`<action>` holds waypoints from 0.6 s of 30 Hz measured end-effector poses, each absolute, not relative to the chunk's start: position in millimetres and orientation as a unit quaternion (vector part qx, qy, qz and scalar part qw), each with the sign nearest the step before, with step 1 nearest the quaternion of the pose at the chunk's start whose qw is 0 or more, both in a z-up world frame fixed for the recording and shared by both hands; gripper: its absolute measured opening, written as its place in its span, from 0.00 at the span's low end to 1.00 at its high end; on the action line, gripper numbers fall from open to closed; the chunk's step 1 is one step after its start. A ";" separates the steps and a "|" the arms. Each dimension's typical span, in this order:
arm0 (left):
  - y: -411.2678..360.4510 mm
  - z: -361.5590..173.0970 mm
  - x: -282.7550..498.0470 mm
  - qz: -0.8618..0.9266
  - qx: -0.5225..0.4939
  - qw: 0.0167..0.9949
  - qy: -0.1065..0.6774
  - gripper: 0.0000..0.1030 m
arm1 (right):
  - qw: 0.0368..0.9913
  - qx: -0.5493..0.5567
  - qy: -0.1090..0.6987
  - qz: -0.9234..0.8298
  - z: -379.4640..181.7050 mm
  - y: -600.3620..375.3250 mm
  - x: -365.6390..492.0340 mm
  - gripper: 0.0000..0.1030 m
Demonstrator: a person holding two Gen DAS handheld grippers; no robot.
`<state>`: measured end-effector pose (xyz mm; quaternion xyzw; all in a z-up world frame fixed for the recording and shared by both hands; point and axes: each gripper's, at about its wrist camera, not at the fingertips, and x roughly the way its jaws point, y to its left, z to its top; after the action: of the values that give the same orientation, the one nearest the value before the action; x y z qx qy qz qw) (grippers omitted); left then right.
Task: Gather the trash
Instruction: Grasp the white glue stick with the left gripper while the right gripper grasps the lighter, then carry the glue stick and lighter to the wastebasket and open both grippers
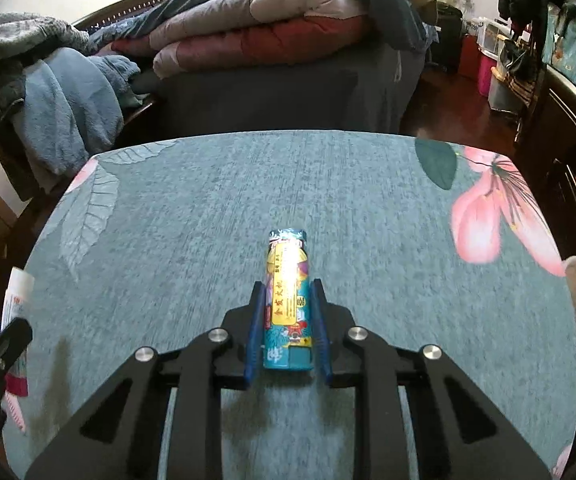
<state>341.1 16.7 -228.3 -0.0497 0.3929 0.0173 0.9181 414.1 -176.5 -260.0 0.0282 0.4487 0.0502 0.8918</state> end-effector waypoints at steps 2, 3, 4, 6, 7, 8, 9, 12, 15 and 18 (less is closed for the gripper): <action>17.3 -225.4 337.2 0.020 -0.049 0.919 0.391 0.22 | 0.893 0.035 0.445 0.054 -255.1 -180.7 403.8 0.23; 17.1 -224.1 334.8 0.022 -0.049 0.919 0.391 0.22 | 0.894 0.039 0.443 0.056 -252.3 -183.3 398.5 0.23; 16.4 -223.1 333.2 0.022 -0.048 0.919 0.390 0.22 | 0.895 0.041 0.440 0.058 -249.1 -186.5 392.3 0.23; 13.5 -219.3 328.4 0.020 -0.047 0.920 0.388 0.22 | 0.898 0.048 0.433 0.058 -242.0 -193.9 377.9 0.23; 11.3 -217.6 325.7 0.018 -0.045 0.921 0.387 0.22 | 0.900 0.050 0.429 0.059 -238.6 -197.6 370.4 0.23; 9.2 -216.0 323.4 0.016 -0.043 0.922 0.385 0.22 | 0.901 0.052 0.426 0.060 -235.0 -201.7 362.1 0.23; 6.0 -214.3 320.7 0.014 -0.042 0.922 0.384 0.22 | 0.903 0.054 0.423 0.061 -232.4 -204.9 355.1 0.23; -3.0 -210.3 315.7 0.006 -0.041 0.923 0.382 0.22 | 0.904 0.062 0.418 0.065 -226.2 -216.8 333.1 0.23; -20.0 -207.3 309.4 -0.005 -0.038 0.924 0.381 0.22 | 0.905 0.071 0.414 0.069 -222.0 -229.5 312.6 0.23; -36.3 -204.6 305.1 -0.015 -0.032 0.924 0.381 0.22 | 0.909 0.073 0.405 0.065 -218.1 -244.2 293.1 0.23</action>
<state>305.1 -36.3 -204.6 -0.0316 0.3807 -0.0147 0.9240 293.1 -244.2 -218.1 0.0728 0.4051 0.0650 0.9091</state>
